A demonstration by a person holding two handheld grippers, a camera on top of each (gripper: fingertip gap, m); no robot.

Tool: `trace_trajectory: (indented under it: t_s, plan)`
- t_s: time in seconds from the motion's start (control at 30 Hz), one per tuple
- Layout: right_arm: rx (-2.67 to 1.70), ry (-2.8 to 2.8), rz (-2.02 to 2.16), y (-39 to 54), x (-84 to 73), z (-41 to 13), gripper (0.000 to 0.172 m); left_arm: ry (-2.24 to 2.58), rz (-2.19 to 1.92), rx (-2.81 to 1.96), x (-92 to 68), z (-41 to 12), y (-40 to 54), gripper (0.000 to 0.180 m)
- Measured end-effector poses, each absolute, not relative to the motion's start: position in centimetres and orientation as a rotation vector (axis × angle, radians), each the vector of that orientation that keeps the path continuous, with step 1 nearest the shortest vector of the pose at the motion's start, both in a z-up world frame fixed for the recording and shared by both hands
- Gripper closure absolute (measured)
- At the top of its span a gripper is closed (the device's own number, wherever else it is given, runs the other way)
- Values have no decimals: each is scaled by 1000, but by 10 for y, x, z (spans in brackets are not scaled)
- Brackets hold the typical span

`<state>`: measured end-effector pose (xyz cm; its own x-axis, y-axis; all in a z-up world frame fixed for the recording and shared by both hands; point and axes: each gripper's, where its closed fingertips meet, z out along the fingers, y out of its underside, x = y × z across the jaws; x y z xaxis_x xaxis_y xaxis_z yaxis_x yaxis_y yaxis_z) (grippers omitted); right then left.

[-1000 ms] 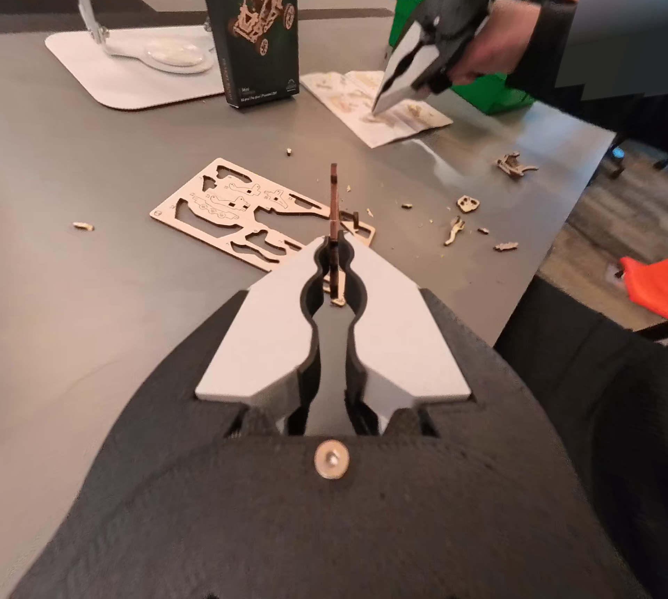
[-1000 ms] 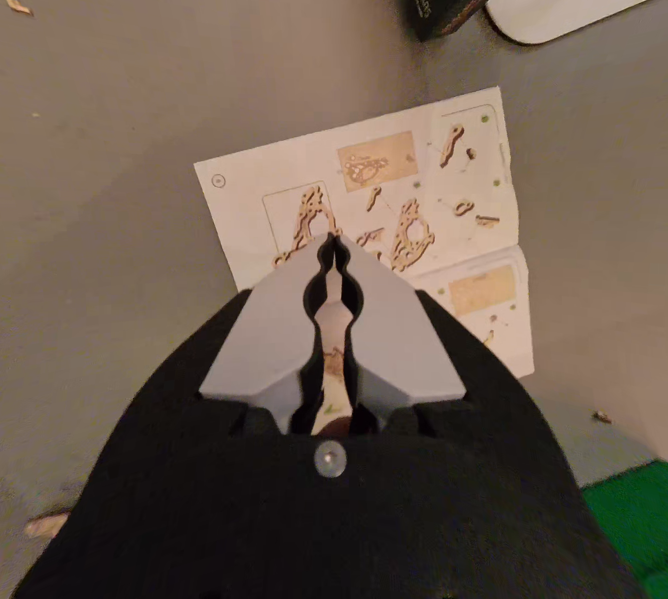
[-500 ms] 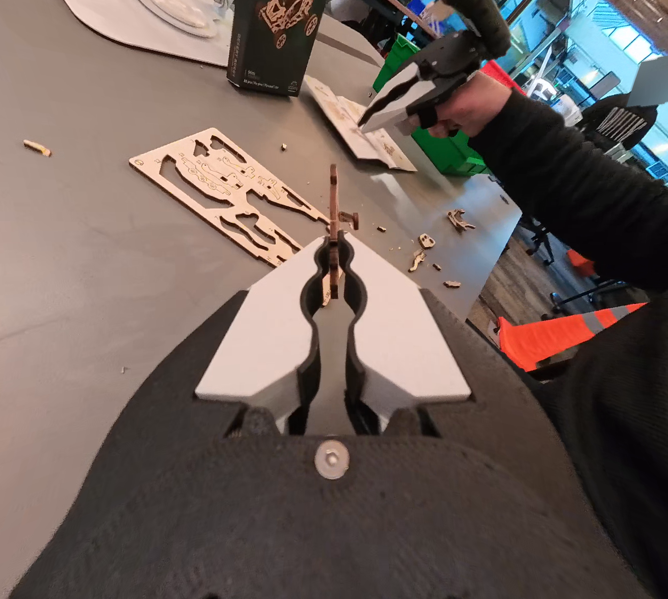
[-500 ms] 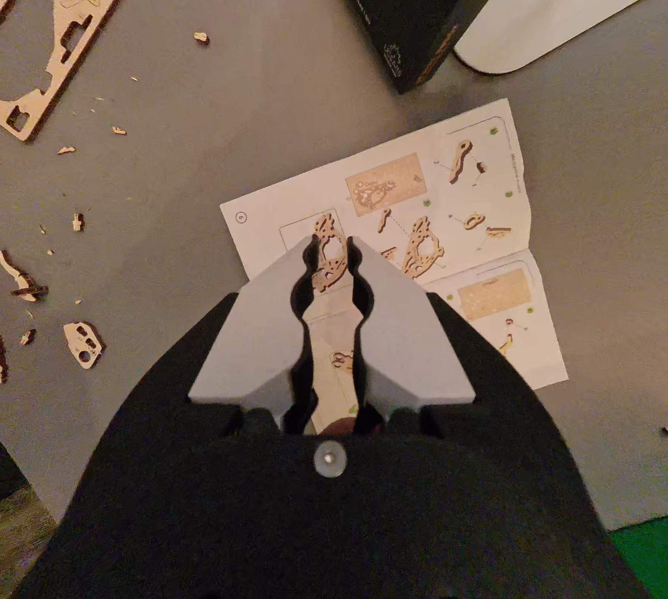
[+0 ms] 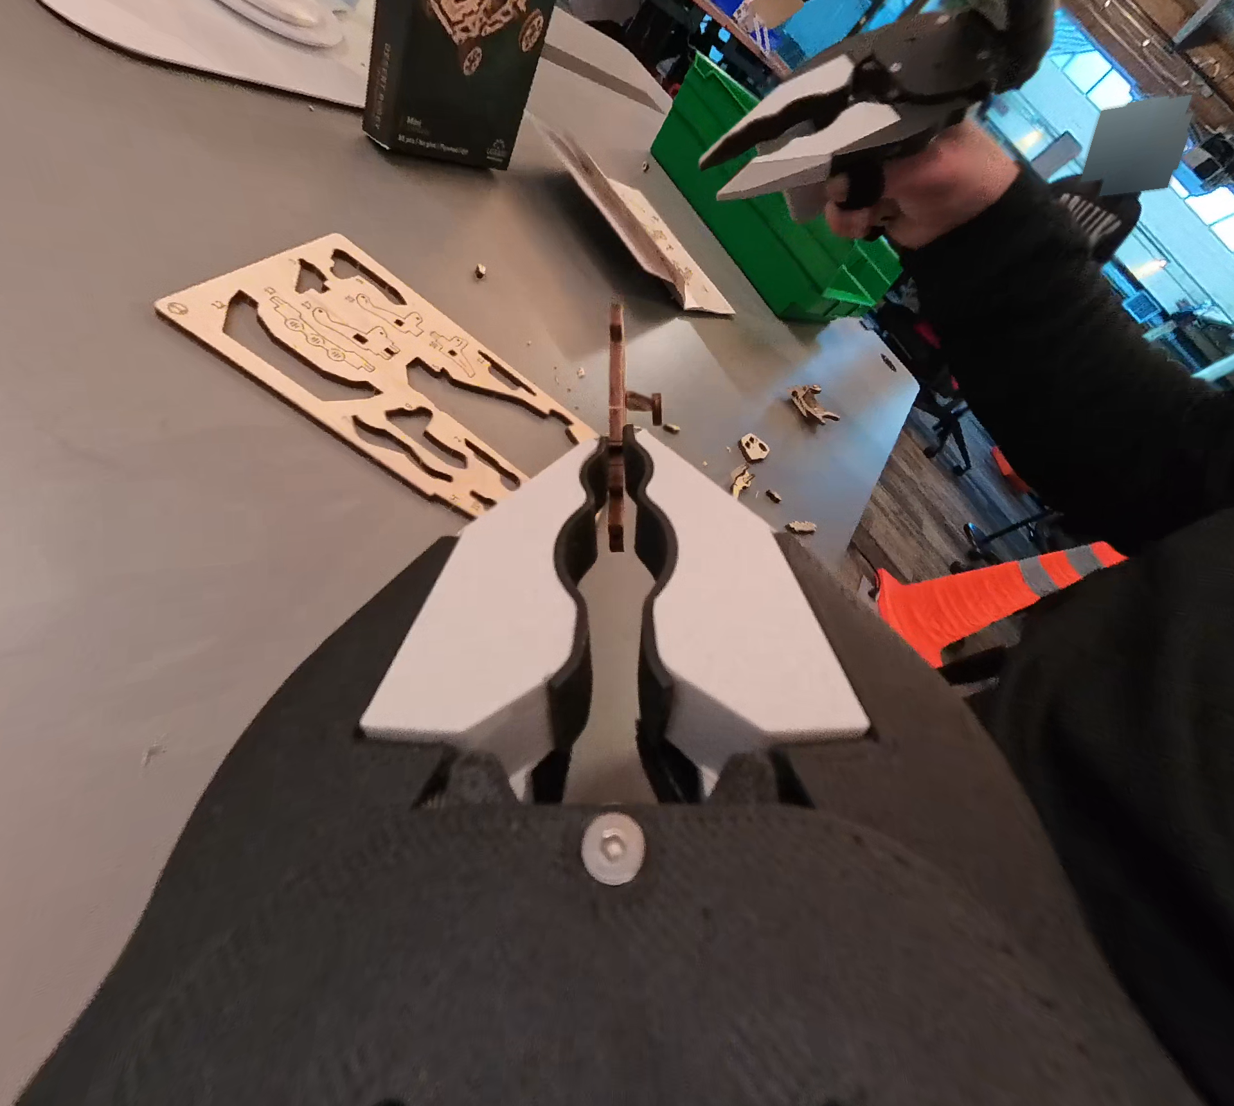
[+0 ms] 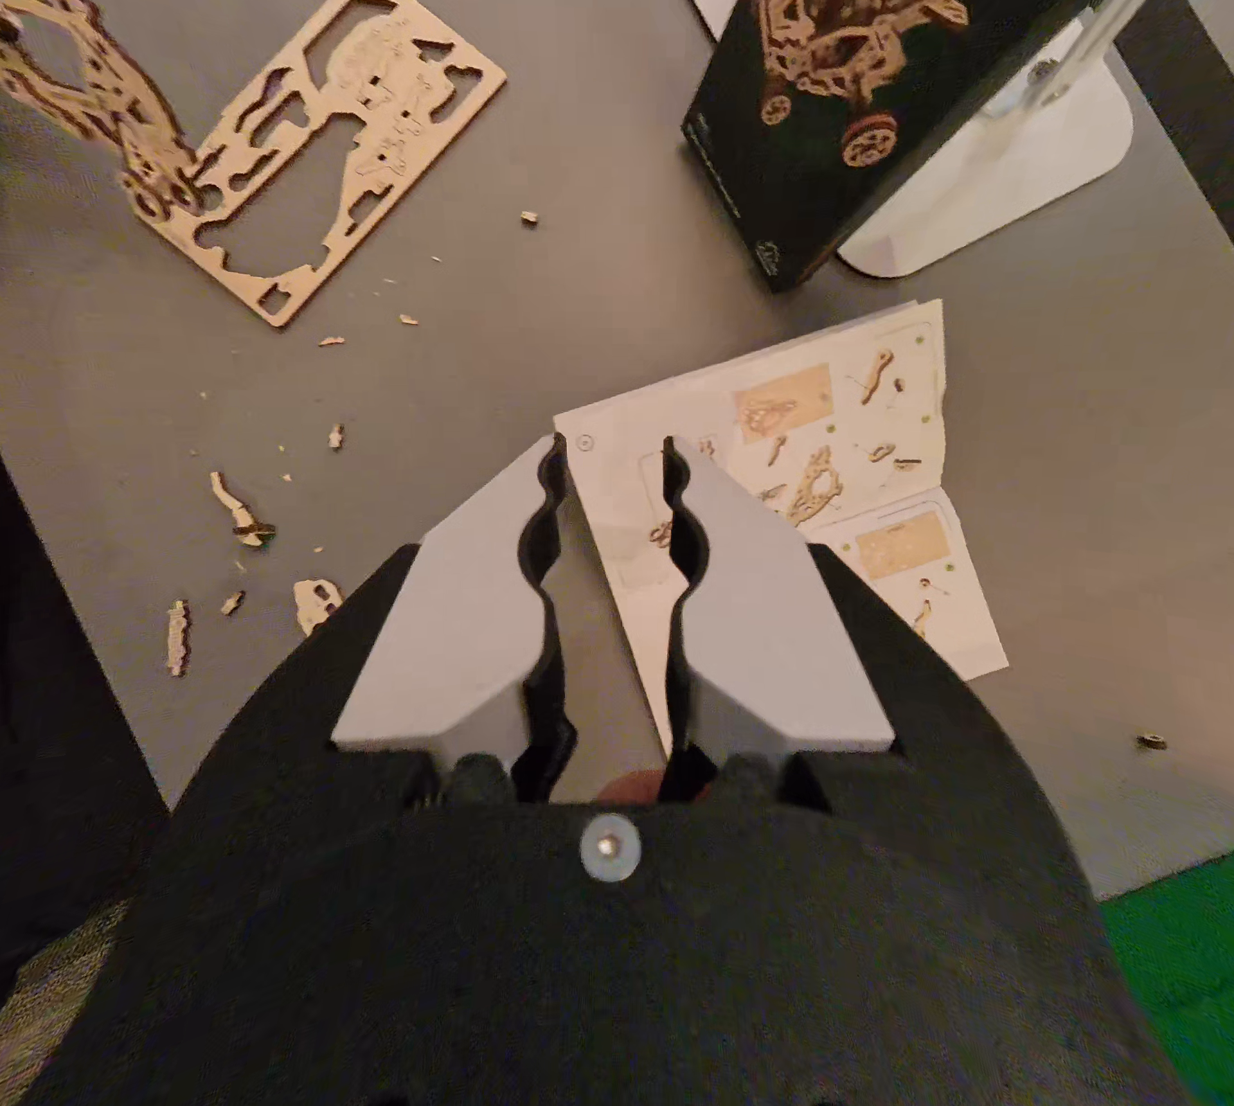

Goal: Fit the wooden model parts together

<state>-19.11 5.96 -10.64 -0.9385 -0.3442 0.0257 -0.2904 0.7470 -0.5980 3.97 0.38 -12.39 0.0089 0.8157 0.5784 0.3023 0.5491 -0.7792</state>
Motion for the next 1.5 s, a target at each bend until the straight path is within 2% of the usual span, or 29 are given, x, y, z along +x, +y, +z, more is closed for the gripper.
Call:
trace_trajectory:
  t_s: [0.43, 0.7, 0.83, 0.97, 1.07, 1.13, 1.17, 1.27, 1.37, 1.5]
  plan:
    - [-598, 2635, -971, 89, -107, -108, 146, -1635, 133, -1170, 57, -163, 55, 178]
    - [-588, 2632, -965, 100, -93, -117, 144, -1719, 333, -1246, 64, -162, 26, 140]
    - [-553, 2617, -1007, 107, -94, -112, 145, -1720, 539, -1382, 62, -148, 0, 143]
    - [-516, 2608, -1038, 116, -92, -110, 145, -1861, 714, -1584, 44, -163, -44, 139]
    - [-486, 2627, -1068, 126, -93, -108, 145, -1939, 704, -1545, 20, -168, -64, 121]
    - [-459, 2637, -1085, 136, -95, -106, 146, -2044, 654, -1576, 13, -183, -69, 103]
    - [-442, 2644, -1094, 141, -97, -106, 146, -2077, 661, -1587, 9, -188, -71, 101]
    - [-374, 2652, -1121, 156, -104, -105, 146, -2137, 688, -1651, -1, -202, -70, 102]
    - [-317, 2657, -1147, 169, -111, -104, 147, -2146, 702, -1626, -9, -201, -73, 124]
    - [-269, 2663, -1171, 183, -118, -105, 148, -2134, 689, -1638, -17, -200, -78, 132]
